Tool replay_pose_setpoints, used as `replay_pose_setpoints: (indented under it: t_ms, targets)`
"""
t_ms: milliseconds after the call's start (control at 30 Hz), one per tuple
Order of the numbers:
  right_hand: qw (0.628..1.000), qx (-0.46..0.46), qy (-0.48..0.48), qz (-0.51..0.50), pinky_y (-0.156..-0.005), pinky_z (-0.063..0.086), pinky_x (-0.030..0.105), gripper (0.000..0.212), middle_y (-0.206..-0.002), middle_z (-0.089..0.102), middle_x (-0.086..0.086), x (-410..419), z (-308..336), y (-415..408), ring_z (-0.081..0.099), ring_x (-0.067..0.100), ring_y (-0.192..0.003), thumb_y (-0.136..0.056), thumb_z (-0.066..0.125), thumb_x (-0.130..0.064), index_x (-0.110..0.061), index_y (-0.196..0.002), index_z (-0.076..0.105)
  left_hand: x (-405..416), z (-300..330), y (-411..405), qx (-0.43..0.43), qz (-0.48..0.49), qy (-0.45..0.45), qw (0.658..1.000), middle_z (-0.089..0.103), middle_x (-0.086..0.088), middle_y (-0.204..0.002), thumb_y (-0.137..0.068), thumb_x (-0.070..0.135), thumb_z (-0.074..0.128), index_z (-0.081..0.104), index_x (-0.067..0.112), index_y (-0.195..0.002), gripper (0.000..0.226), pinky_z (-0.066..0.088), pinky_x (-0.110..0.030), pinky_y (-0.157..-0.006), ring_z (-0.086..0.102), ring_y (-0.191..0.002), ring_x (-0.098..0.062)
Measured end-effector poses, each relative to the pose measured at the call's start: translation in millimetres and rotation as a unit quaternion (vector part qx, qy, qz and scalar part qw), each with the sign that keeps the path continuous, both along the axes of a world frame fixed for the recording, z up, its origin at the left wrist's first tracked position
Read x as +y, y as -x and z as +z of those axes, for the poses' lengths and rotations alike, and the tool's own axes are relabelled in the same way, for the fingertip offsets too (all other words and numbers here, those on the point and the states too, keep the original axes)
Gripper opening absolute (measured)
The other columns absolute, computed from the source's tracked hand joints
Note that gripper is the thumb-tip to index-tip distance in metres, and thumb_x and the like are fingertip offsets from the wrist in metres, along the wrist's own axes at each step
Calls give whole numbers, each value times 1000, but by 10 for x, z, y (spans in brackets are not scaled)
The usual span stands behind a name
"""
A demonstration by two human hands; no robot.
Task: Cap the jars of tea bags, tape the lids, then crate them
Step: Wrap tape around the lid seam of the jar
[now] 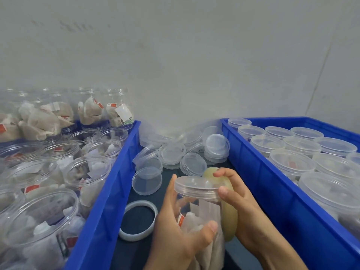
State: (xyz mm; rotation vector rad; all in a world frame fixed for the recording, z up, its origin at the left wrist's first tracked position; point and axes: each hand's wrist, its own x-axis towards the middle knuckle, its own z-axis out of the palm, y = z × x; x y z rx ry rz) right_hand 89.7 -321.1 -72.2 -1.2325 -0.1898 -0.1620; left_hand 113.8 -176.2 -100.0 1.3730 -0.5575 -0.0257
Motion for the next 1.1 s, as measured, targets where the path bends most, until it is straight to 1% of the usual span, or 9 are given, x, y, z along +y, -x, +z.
replay_pose_setpoints:
  t_ms: [200, 400, 500, 600, 667, 733, 800, 900, 1100]
  targets:
    - [999, 3, -9, -33, -62, 53, 29, 68, -90, 64, 13, 76, 0, -9, 62, 23, -75, -31, 92, -47, -22, -85, 59, -15, -43, 12, 30, 46, -24, 998, 48, 16, -136, -37, 39, 73, 12, 51, -134, 115, 42, -2, -79, 46, -115, 17]
    - [996, 9, 47, -75, -66, 53, 19, 50, -93, 72, -1, 149, 3, -17, 70, 12, -84, -50, 76, -43, -34, -99, 65, 29, -11, -54, 25, -12, -3, 1000, 61, 11, -124, -39, 38, 82, 29, 23, -142, 117, 50, -18, -82, 59, -113, -4]
    - [986, 16, 137, -93, -72, 51, 12, 88, -114, 61, -27, 185, 16, -19, 59, -7, -104, -38, 78, -71, -59, -120, 48, 32, 22, -66, 55, -15, 37, 998, 65, 8, -122, -26, 55, 91, 34, 26, -138, 129, 52, -23, -84, 63, -109, -7]
    - [981, 32, 189, -33, -70, 47, 5, 126, -108, 60, -35, 123, -15, -30, 58, -16, -98, -36, 80, -70, -53, -137, 6, 62, 49, -88, 43, 76, 31, 996, 67, 20, -111, -38, 51, 86, 47, 30, -128, 100, 52, -29, -86, 64, -103, -3]
    - [977, 56, 203, -5, -74, 52, 15, 110, -100, 72, -8, 121, -8, -17, 68, 7, -94, -56, 84, -45, -47, -139, 11, 125, 51, -132, 44, 160, 29, 986, 66, 23, -110, -44, 52, 84, 49, 38, -123, 88, 48, -30, -87, 64, -102, -1]
    - [969, 66, 228, -71, -69, 51, 15, 65, -82, 72, -2, 134, -5, -22, 69, 10, -78, -73, 74, -26, -31, -132, 47, 184, 49, -172, 33, 259, -7, 965, 64, 19, -115, -46, 55, 87, 43, 39, -134, 100, 46, -30, -88, 62, -105, -4]
    - [935, 27, 305, -180, -66, 47, 14, 24, -74, 68, -16, 146, -38, -27, 63, 1, -71, -86, 60, -29, -33, -108, 66, 223, 49, -190, -8, 366, -98, 925, 59, 11, -123, -45, 50, 85, 34, 33, -144, 113, 46, -32, -90, 59, -108, -12]
    - [840, -52, 447, -305, -70, 51, 28, 29, -81, 67, -22, 147, -65, 24, 63, 3, -77, -85, 48, -48, -43, -107, 66, 244, 49, -207, -43, 436, -160, 885, 58, -6, -131, -45, 45, 84, 33, 25, -146, 115, 45, -34, -90, 58, -111, -26]
    - [669, -157, 619, -381, -42, 46, 31, 36, -71, 60, -4, 41, -63, -24, 54, 14, -54, -86, 51, -34, -20, -115, 68, 246, 31, -238, 6, 357, -115, 927, 62, 17, -109, -45, 50, 86, 37, 35, -142, 110, 40, -23, -83, 58, -97, -4]
